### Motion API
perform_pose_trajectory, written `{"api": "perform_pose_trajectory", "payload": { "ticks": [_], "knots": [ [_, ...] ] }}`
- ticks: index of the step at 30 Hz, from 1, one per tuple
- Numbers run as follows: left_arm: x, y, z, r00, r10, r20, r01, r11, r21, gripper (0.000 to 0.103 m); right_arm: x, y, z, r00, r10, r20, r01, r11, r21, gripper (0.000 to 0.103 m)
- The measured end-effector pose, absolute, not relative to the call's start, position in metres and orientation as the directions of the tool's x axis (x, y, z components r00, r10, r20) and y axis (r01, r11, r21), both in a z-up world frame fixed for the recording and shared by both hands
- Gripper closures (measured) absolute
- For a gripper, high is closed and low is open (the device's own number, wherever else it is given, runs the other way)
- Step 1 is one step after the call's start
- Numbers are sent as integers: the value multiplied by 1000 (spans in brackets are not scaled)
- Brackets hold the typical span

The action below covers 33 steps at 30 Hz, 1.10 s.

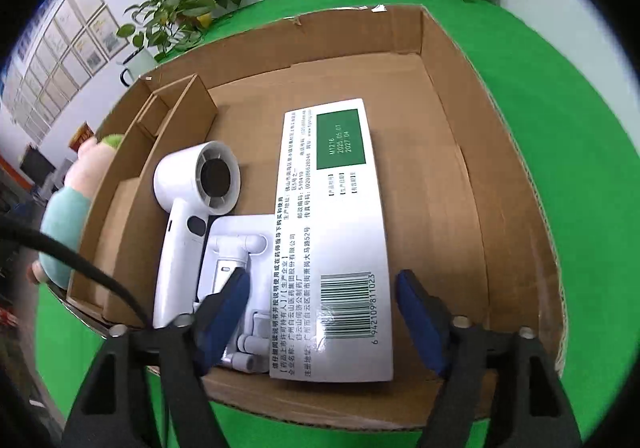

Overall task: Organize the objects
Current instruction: 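Release the medicine box beside the phone stand and withdraw the right gripper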

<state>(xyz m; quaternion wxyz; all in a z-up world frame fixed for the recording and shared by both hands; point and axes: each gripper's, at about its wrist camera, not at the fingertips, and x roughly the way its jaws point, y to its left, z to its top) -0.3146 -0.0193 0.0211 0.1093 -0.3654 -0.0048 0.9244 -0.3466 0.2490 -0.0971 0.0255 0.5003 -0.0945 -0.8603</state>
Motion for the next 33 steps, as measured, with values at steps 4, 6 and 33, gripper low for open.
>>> {"api": "perform_pose_trajectory", "payload": {
  "ticks": [4, 6, 33],
  "knots": [
    [-306, -25, -6, -734, 167, -659, -163, -984, -67, 30, -344, 245, -93, -504, -122, -855, -47, -985, 168, 31],
    [-297, -26, -16, -765, 132, -630, -144, -989, -33, 26, -335, 243, -83, -551, -81, -831, -68, -988, 142, 28],
    [-278, -4, -90, -856, 26, -516, -68, -996, 63, 0, -256, 197, -96, -864, 126, -487, -110, -992, -63, 1]
  ]
}}
